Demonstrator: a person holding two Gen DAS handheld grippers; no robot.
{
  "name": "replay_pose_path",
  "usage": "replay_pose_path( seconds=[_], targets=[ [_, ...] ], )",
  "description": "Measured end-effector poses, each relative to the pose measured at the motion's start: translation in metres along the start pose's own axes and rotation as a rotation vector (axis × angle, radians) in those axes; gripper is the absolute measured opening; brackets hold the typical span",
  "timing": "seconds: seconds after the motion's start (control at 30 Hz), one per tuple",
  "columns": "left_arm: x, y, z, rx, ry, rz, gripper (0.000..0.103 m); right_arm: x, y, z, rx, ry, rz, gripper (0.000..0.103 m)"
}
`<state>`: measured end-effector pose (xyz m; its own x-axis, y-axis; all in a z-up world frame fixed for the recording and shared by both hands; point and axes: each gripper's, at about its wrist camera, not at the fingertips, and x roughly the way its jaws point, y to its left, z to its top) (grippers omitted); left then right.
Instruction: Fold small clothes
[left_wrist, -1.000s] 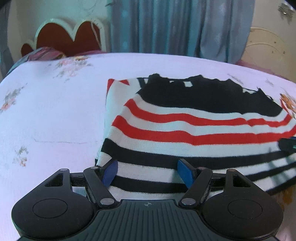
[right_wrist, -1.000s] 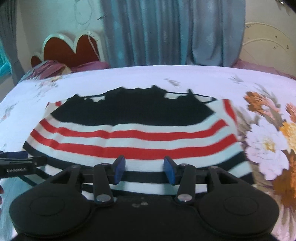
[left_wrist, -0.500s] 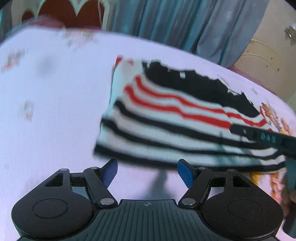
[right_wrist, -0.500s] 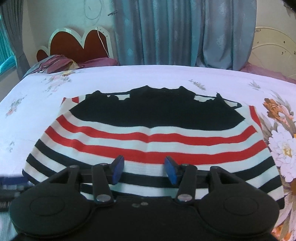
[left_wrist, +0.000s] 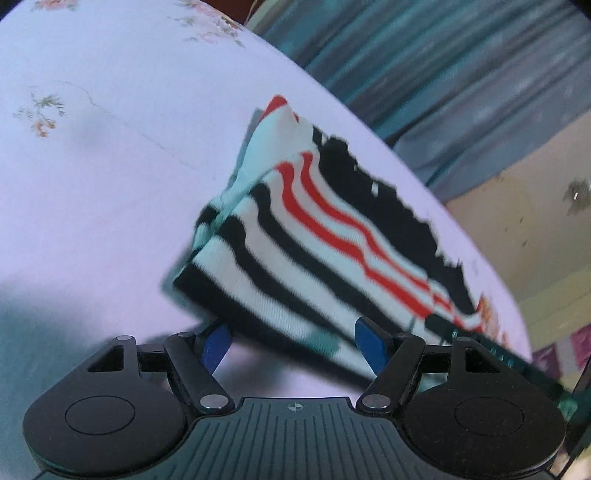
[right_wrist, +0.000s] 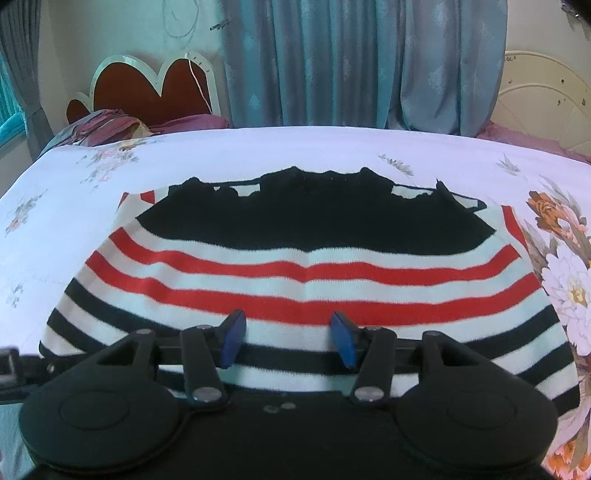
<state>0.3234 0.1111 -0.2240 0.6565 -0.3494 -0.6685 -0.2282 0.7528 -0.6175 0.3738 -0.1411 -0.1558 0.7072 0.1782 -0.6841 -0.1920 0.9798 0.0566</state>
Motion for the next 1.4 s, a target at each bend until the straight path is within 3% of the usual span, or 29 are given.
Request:
replay_pose_path(
  seconds=[0.33, 0.4, 0.47, 0.5, 0.57, 0.77, 0.9, 1.13, 1.4],
  targets=[
    [0.032, -0.001, 0.018, -0.083, -0.091, -0.086, 0.071, 0.027, 0.001, 0.009, -0.002, -0.004, -0.056, 0.052],
    [0.035, -0.003, 0.020, -0.076, -0.100, -0.074, 0.063, 0.033, 0.004, 0.005, -0.028, 0.004, -0.069, 0.053],
    [0.038, -0.001, 0.021, -0.080, -0.098, -0.050, 0.041, 0.031, 0.006, 0.008, -0.041, 0.012, -0.077, 0.052],
    [0.039, 0.002, 0.022, -0.092, -0.099, -0.046, 0.039, 0.029, 0.007, 0.011, -0.033, 0.015, -0.079, 0.052],
    [0.039, 0.004, 0.022, -0.092, -0.098, -0.048, 0.038, 0.023, 0.008, 0.012, -0.030, -0.014, -0.086, 0.053],
    [0.040, 0.002, 0.023, -0.084, -0.098, -0.033, 0.038, 0.035, 0.009, 0.007, -0.063, 0.020, -0.104, 0.055],
    [0.041, 0.003, 0.024, -0.098, -0.095, -0.022, 0.029, 0.034, 0.010, 0.005, -0.068, 0.017, -0.106, 0.055],
    [0.037, -0.007, 0.022, -0.081, -0.116, 0.001, 0.018, 0.035, 0.005, 0.006, -0.076, 0.023, -0.073, 0.057],
    [0.022, -0.036, 0.026, -0.001, -0.176, 0.024, 0.016, 0.026, -0.006, 0.016, -0.086, 0.032, -0.008, 0.056]
  ],
)
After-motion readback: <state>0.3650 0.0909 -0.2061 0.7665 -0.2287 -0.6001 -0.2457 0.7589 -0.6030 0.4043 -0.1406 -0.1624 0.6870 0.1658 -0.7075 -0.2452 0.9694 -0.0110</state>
